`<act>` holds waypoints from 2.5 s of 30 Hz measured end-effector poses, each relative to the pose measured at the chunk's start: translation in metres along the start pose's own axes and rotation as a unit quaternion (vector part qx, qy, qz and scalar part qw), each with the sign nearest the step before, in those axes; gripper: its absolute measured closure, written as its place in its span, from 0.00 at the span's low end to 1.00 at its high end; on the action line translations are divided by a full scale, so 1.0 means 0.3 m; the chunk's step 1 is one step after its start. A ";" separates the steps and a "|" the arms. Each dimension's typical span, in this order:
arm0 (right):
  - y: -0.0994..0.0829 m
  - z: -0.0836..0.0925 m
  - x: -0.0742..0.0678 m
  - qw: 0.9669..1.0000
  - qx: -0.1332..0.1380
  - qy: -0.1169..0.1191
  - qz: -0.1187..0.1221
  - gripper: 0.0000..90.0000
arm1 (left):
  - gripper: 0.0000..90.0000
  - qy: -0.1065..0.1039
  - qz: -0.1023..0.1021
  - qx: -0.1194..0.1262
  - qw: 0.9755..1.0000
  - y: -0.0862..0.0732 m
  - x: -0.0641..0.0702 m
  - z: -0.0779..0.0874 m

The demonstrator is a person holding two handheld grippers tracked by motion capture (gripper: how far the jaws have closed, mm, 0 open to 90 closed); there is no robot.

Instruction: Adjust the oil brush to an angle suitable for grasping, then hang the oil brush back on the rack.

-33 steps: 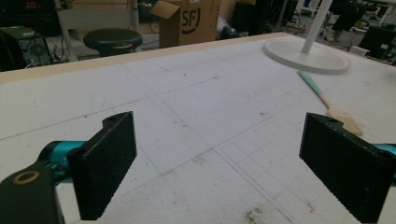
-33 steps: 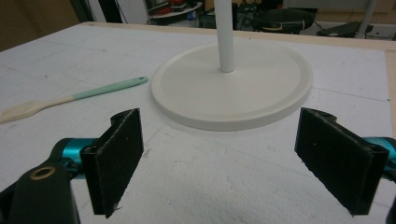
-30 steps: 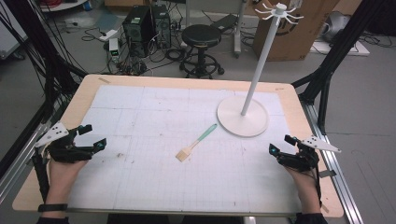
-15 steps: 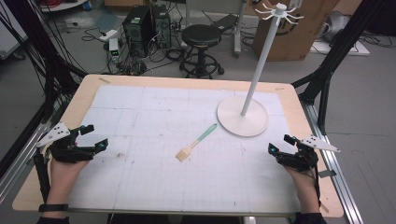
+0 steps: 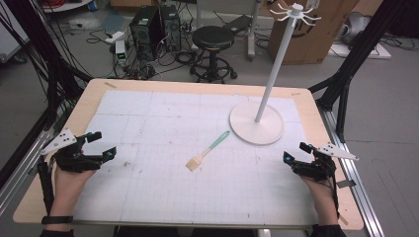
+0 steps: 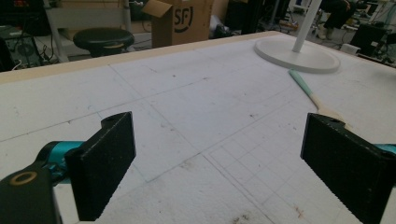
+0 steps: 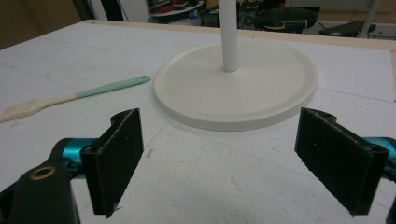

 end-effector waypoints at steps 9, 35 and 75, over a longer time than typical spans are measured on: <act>0.000 0.002 0.004 1.000 -0.001 0.000 0.001 0.17 | 0.12 0.003 0.000 0.000 1.000 0.001 0.001 0.001; 0.012 0.026 0.007 1.000 0.010 0.001 -0.004 0.17 | 0.12 -0.070 -0.025 -0.025 0.997 0.192 0.279 -0.211; 0.009 0.019 0.009 1.000 0.008 0.004 -0.004 0.17 | 0.24 -0.110 -0.052 -0.137 0.983 0.113 0.505 -0.742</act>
Point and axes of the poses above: each handheld gripper's, and its own axes: z roughly backward along the jaws, y roughly out of its top, x roughly to its right, the point moved 3 cm from there along -z, roughly forward along the jaws
